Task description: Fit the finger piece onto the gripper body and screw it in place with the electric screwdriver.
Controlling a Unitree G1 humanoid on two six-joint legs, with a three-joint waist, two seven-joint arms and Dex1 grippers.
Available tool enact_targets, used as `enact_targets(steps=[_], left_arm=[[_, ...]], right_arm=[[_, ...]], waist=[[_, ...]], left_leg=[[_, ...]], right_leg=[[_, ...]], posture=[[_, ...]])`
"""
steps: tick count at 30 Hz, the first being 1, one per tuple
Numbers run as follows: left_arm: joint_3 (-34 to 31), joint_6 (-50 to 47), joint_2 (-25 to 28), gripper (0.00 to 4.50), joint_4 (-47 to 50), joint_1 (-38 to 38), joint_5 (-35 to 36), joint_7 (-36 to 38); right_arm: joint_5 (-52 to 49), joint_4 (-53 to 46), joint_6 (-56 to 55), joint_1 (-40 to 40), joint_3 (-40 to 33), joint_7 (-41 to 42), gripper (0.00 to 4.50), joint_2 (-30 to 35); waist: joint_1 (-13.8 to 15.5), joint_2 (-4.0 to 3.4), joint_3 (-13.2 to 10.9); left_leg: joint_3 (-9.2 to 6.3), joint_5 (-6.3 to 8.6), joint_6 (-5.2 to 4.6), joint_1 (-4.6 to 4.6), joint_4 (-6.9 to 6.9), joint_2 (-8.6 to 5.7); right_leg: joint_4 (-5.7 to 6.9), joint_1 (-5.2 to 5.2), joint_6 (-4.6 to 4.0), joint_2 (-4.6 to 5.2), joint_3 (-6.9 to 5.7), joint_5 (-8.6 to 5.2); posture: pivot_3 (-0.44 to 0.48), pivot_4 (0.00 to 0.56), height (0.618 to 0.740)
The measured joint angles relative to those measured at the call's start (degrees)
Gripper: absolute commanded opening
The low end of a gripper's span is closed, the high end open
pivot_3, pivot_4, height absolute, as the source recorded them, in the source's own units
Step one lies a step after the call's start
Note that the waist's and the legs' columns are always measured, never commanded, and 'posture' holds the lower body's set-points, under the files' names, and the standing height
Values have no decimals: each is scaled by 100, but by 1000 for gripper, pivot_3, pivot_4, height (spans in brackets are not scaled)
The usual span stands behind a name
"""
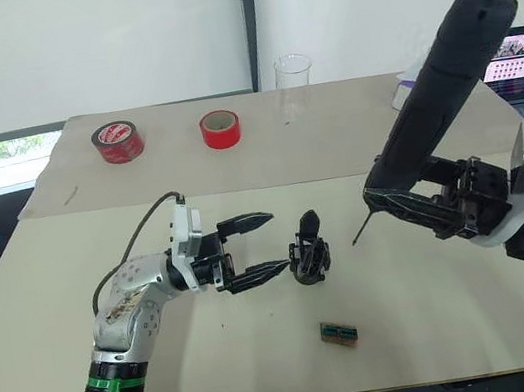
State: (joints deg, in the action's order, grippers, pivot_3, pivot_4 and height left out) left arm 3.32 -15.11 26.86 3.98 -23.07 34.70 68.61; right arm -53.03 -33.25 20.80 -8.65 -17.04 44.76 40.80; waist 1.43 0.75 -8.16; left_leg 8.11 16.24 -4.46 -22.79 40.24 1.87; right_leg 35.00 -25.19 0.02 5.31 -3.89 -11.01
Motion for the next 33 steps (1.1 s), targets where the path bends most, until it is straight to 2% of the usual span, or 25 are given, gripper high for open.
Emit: enact_targets(steps=[10,15,33], left_arm=[[53,641,107,4500,-579,-106,-734,176],[68,949,47,4500,-733,-68,-819,311],[251,1386,-218,4500,-1128,25,-1094,453]], right_arm=[[3,154,239,-650,438,-140,1906,-188],[4,172,372,-973,641,-134,1906,-205],[310,401,439,-1217,1053,18,1906,-563]], waist=[[-58,0,-1],[-64,0,-1],[-76,0,-1]], left_leg=[[2,-1,1,-4,-1,1],[2,-1,2,-3,0,1],[2,-2,2,-4,3,1]], right_leg=[[0,-5,-2,2,-3,16],[0,-4,-2,3,-4,16],[4,-5,-1,2,-6,19]], posture=[[0,150,740],[0,150,740],[0,150,740]])
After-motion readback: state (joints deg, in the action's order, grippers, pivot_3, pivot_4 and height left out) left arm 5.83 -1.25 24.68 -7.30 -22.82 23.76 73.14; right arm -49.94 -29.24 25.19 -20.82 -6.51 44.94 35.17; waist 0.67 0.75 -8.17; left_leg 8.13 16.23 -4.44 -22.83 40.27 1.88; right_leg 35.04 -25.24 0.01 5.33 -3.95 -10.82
